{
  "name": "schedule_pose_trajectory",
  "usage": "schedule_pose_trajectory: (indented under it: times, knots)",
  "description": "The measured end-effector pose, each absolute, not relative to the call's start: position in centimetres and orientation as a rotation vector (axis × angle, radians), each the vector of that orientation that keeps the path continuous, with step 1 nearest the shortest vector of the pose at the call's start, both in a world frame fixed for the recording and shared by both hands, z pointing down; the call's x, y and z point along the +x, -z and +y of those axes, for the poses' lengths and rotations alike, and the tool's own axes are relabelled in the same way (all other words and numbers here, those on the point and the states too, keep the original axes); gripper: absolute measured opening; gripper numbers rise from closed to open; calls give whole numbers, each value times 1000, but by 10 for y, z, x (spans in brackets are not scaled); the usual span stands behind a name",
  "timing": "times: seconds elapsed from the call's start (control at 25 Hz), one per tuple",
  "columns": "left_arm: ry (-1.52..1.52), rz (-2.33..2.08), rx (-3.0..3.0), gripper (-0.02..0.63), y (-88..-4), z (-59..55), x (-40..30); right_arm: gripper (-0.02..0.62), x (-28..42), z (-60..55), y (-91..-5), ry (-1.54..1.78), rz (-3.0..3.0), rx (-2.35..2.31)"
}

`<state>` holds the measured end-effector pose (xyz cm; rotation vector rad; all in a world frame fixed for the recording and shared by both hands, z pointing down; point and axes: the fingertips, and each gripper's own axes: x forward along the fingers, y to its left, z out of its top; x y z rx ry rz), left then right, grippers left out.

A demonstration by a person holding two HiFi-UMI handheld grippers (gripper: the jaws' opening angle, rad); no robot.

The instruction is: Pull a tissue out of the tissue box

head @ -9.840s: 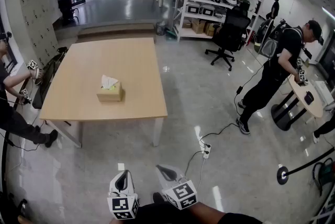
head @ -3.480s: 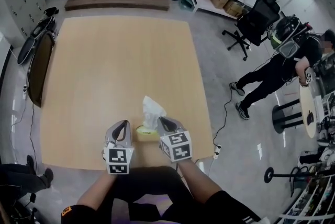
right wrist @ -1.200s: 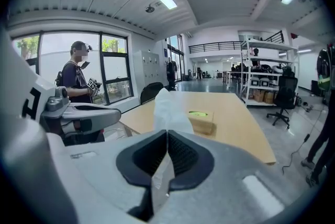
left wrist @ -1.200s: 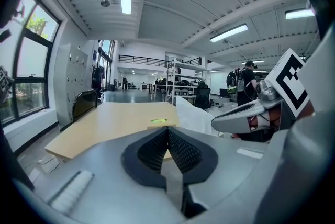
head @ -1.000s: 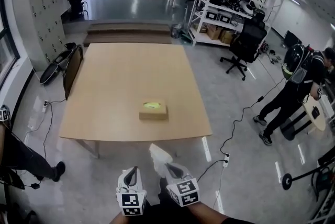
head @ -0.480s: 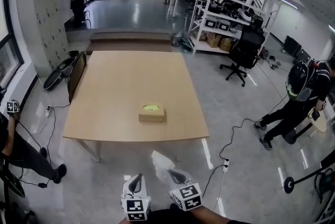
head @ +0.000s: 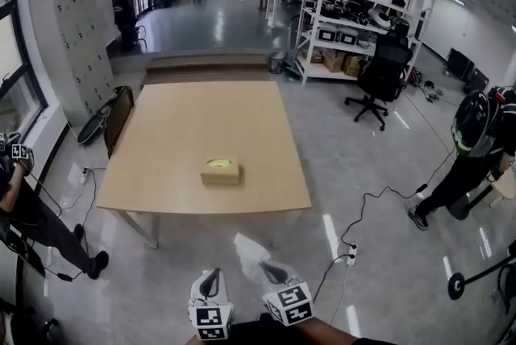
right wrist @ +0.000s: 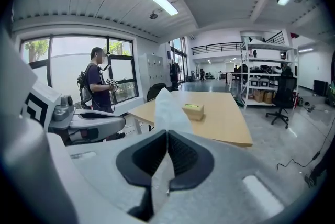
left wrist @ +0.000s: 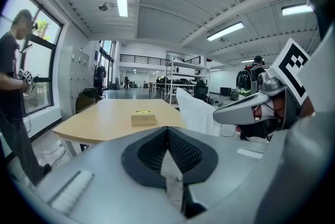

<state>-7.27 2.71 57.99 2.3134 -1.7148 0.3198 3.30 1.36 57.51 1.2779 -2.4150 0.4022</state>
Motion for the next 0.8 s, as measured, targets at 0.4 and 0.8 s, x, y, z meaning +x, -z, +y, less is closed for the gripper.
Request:
schedule_pose_trajectory:
  times: [0.4,0.8]
  knots:
    - [-327,-1790,2217,18,-593,58,-30,-5,73,37,-598,-388,-2465,1162]
    - [-321,-1800,2227,18,-598,59,-5,-6,108,45,-598,-401,-2454,1202]
